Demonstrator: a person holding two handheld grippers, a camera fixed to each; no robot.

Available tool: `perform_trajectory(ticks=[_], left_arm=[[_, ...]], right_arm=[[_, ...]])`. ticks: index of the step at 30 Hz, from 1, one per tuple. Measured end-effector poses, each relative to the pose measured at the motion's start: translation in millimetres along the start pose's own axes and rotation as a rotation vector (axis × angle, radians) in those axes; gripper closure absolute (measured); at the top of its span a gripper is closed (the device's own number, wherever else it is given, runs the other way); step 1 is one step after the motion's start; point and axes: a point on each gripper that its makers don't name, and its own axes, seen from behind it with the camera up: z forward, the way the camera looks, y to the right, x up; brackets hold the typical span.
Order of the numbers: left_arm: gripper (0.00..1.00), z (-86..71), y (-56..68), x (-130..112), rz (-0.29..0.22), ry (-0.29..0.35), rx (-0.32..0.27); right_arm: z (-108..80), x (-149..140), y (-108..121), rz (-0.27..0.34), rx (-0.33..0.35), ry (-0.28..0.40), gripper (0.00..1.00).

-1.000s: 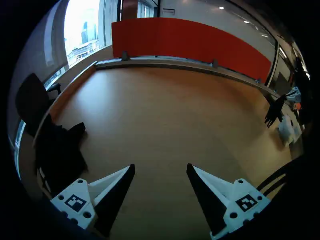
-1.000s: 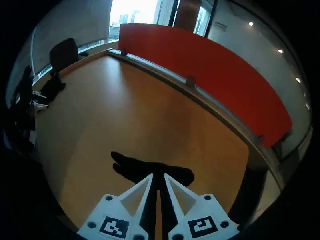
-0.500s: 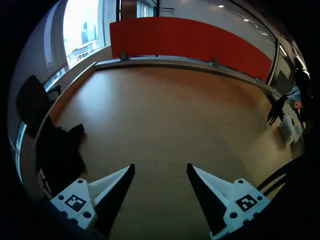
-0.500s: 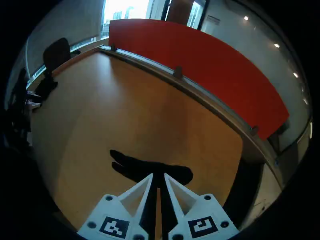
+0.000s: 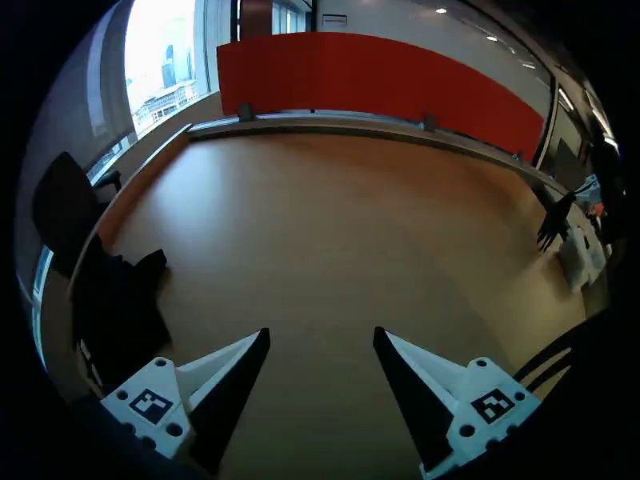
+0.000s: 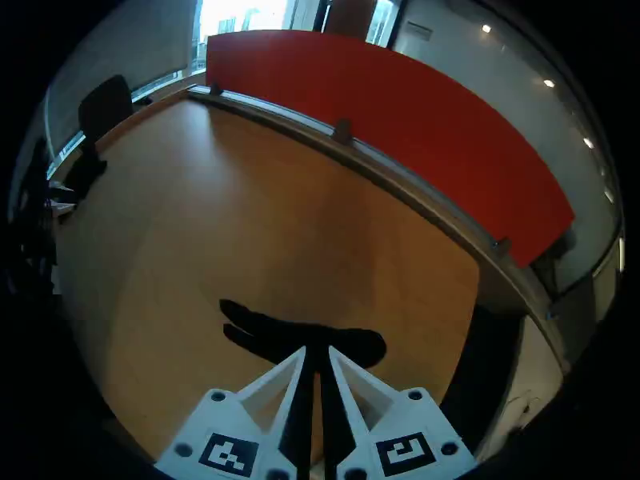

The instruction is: Fold towel

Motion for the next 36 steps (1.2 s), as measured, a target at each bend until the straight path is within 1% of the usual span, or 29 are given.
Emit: perform_trajectory(ticks=[11,17,21,26,36], left_arm=[[0.04,0.1,4.6,2,0.012,0.005,-0.007],[0.04,-1.2,4.7,2,0.014,0.007,-0.008],[0.04,-2.8,5.1,2,0.016,0.011,-0.009],[0.04,-3.9,7.1,1,0.017,0.009,-0.012],[0.04,-5.5,16.0,1,0.036,0.008,-0.020]], right_arm=[[0.1,-12,-5,0.014,0.003,-0.009,0.96],[-2.2,-28,-10,0.031,0.005,-0.022,0.96],[-3.9,-47,-15,0.046,0.006,-0.042,0.96],[-4.4,-78,-22,0.074,0.008,-0.076,0.96],[-2.8,-143,-31,0.143,-0.002,-0.151,0.96]])
